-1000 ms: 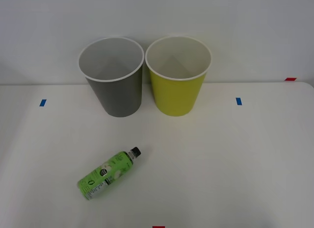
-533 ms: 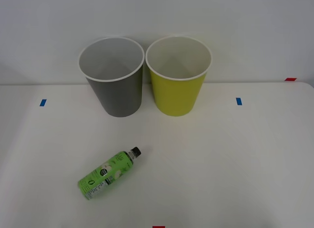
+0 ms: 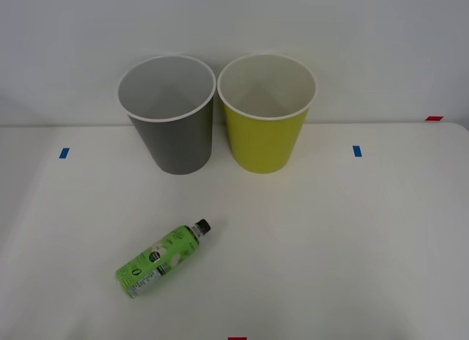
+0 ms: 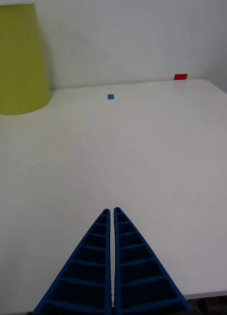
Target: Put cans in the gray bin and PET bottles in the light green bin.
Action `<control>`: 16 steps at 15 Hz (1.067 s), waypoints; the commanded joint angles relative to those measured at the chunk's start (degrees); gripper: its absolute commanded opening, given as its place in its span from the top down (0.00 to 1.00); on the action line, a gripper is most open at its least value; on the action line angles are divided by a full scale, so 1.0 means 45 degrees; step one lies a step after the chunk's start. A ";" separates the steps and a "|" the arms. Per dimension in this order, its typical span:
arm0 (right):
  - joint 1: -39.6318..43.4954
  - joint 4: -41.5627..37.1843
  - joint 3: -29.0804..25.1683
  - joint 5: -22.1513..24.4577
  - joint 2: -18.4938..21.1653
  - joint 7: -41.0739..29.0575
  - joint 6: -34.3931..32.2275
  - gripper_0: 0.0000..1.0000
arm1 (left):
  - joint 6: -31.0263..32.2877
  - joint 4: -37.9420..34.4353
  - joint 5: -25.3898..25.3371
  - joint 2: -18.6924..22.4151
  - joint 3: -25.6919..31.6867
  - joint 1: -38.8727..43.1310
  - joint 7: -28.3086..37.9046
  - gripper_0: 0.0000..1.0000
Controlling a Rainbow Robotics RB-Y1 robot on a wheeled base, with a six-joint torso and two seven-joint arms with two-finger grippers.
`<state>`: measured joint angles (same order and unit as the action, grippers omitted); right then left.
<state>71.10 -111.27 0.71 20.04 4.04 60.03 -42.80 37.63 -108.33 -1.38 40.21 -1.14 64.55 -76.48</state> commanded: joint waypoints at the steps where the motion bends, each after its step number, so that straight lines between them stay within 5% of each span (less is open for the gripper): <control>1: 0.0000 0.0000 -0.0001 -0.0001 0.0000 0.0000 -0.0001 1.00 | -0.0140 0.0030 -0.0065 0.1182 -0.0020 -0.0614 0.0101 0.00; 5: 0.0000 0.0000 -0.0001 -0.0001 0.0000 0.0000 -0.0001 1.00 | -0.2581 -0.1395 -0.0123 0.2295 -0.0059 -0.1434 0.0335 0.00; 16: 0.0000 0.0000 -0.0001 -0.0001 0.0000 0.0000 -0.0001 1.00 | -1.0003 -0.6766 -0.0260 0.3447 -0.0059 -0.1825 0.0570 0.00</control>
<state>71.10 -111.27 0.71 20.04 4.04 60.03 -42.80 -2.96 -136.43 -2.08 54.50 -1.34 57.80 -73.95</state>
